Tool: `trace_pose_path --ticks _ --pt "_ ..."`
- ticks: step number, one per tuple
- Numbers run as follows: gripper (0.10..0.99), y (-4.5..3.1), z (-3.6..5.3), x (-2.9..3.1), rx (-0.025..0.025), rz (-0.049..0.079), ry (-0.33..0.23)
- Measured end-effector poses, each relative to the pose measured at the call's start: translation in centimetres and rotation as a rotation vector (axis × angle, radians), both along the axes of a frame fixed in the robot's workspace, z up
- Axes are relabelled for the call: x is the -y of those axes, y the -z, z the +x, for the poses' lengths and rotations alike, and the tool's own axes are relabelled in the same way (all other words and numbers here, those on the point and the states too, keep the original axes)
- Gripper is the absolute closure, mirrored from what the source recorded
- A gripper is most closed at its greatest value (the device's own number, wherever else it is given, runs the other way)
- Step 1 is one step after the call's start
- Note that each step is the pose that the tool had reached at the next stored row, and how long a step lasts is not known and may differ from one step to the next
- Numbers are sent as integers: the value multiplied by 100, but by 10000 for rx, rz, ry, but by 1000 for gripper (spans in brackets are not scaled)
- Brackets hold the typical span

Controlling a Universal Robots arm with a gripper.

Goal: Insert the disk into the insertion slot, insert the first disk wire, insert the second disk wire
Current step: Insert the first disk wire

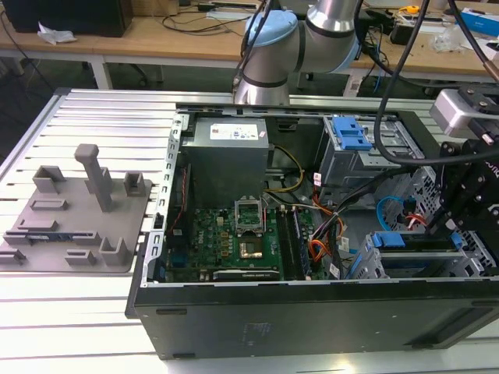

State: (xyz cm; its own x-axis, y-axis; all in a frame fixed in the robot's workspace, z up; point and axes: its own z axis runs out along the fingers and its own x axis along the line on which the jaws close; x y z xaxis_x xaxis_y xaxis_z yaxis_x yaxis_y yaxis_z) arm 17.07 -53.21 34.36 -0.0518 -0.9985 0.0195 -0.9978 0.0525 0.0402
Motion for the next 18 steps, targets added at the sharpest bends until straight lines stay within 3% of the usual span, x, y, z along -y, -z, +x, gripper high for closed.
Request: trace_pose_path --ticks 10,12,13,14,15,18 --pt "910 76 -1 1 -3 18 -15" --pt "792 10 -1 1 -1 4 -15" --pt "792 -77 0 -3 0 -1 -15" --pt "725 -159 0 -16 1 -3 -16" --pt "725 -210 -1 -29 1 -12 -15" --pt "725 -262 0 -45 2 -15 -15"
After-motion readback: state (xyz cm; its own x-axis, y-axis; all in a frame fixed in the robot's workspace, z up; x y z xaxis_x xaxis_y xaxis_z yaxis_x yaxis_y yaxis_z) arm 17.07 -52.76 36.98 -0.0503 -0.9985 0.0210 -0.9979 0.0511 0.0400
